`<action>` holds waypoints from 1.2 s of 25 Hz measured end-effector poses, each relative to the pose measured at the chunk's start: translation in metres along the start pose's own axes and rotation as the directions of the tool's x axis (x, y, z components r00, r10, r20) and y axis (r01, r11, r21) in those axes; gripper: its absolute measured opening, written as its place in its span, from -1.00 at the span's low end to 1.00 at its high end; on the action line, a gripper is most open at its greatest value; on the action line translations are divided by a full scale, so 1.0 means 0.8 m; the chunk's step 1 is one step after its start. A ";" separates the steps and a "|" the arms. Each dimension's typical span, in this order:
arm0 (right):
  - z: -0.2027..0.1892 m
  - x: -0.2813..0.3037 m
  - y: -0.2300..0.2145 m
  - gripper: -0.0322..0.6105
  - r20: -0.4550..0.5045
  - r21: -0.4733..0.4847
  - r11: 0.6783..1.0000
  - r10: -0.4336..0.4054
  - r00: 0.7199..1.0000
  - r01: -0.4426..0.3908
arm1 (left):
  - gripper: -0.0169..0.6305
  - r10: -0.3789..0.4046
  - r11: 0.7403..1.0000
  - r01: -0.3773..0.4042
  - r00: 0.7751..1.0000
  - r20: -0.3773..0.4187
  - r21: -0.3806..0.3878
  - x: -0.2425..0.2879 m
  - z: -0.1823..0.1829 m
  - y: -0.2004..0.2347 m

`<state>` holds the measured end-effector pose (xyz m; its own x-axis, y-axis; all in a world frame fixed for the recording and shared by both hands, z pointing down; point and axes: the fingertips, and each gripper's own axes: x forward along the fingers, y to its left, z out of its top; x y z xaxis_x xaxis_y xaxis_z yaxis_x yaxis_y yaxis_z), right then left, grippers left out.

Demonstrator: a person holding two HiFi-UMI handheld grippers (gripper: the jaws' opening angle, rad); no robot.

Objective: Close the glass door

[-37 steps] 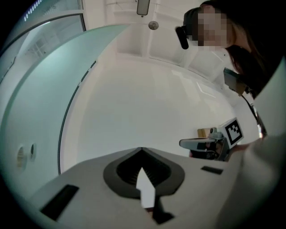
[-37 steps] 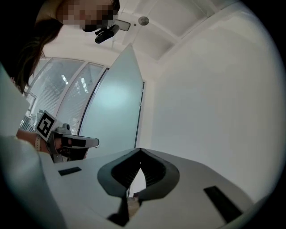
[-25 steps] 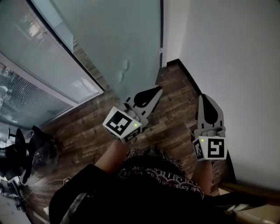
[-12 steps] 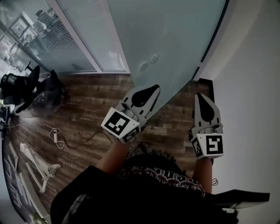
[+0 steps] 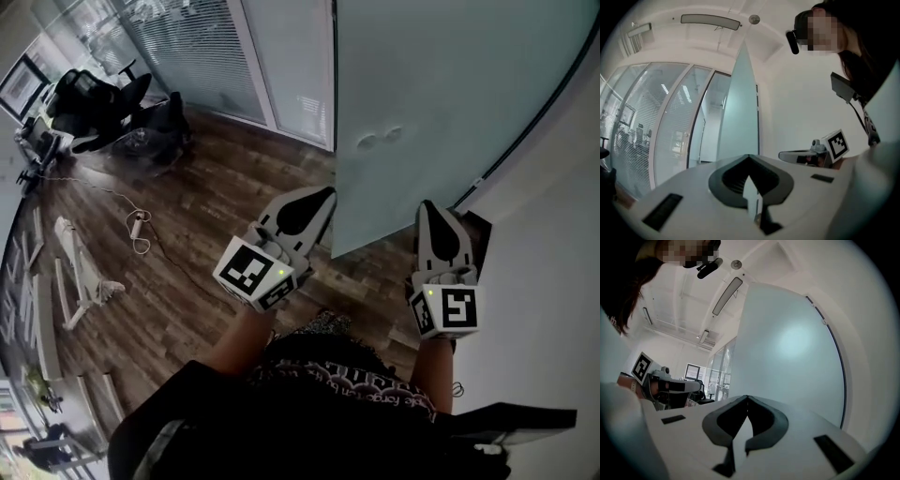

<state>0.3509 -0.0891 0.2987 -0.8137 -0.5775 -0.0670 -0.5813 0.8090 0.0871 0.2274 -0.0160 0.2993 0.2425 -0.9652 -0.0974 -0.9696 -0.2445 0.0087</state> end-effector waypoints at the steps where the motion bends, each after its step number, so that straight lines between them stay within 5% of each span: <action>1: 0.000 0.009 0.002 -0.89 0.001 0.002 1.000 0.012 1.000 -0.012 | -0.94 0.015 1.000 -0.015 1.000 0.003 0.006 -0.002 0.002 0.007; 15: -0.009 0.111 0.008 -0.89 -0.002 -0.011 0.995 0.101 0.995 -0.101 | -0.94 0.166 0.985 -0.167 0.985 0.035 0.031 -0.006 0.008 0.106; 25: -0.027 0.153 -0.004 -0.88 -0.045 0.002 0.986 0.170 0.985 -0.170 | -0.94 0.299 0.953 -0.300 0.954 0.030 0.032 -0.014 0.012 0.122; 30: -0.080 0.181 -0.013 -0.43 -0.168 0.032 0.981 0.194 0.967 -0.191 | -0.94 0.355 0.933 -0.357 0.934 0.036 0.055 -0.010 0.009 0.114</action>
<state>0.2391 -0.1878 0.3516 -0.8997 -0.4199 0.1192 -0.4147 0.9075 0.0666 0.1371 -0.0302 0.2936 -0.1188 -0.9852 -0.1236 -0.9925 0.1212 -0.0121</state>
